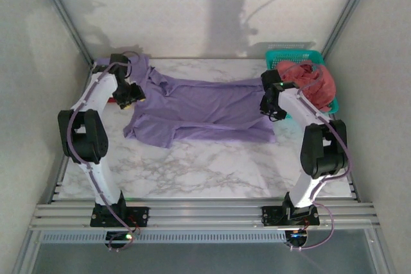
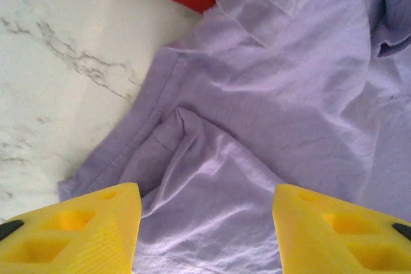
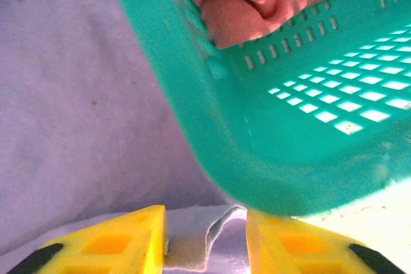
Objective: Fold and stack the t-shirts
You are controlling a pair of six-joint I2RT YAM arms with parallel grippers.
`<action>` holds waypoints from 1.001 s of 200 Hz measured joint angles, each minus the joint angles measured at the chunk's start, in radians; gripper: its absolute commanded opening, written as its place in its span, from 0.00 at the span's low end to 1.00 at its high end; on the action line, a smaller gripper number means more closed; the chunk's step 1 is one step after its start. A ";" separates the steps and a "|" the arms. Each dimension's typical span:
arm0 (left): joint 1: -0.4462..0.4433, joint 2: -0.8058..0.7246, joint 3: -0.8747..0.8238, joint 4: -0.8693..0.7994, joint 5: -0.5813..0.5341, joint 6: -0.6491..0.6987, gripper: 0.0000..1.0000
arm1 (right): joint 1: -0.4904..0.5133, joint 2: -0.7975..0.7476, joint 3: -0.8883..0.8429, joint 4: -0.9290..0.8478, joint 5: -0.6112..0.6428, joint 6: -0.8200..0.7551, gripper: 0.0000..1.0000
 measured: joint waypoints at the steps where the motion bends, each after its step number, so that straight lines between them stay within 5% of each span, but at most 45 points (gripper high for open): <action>1: 0.001 -0.001 0.000 0.001 0.000 0.000 0.55 | 0.001 -0.002 0.000 -0.001 0.000 0.000 0.39; 51: -0.085 -0.099 -0.098 0.051 0.007 -0.031 0.52 | 0.050 -0.071 0.007 -0.071 0.040 0.001 0.48; 99: -0.401 -0.095 -0.182 0.167 0.090 -0.132 0.34 | 0.039 -0.071 0.007 -0.097 0.053 -0.013 0.35; 150: -0.500 0.010 -0.183 0.243 0.125 -0.192 0.16 | 0.039 -0.077 -0.100 -0.054 -0.063 0.016 0.30; 200: -0.615 0.097 -0.176 0.286 0.140 -0.215 0.17 | 0.039 -0.077 -0.138 -0.005 -0.145 0.055 0.29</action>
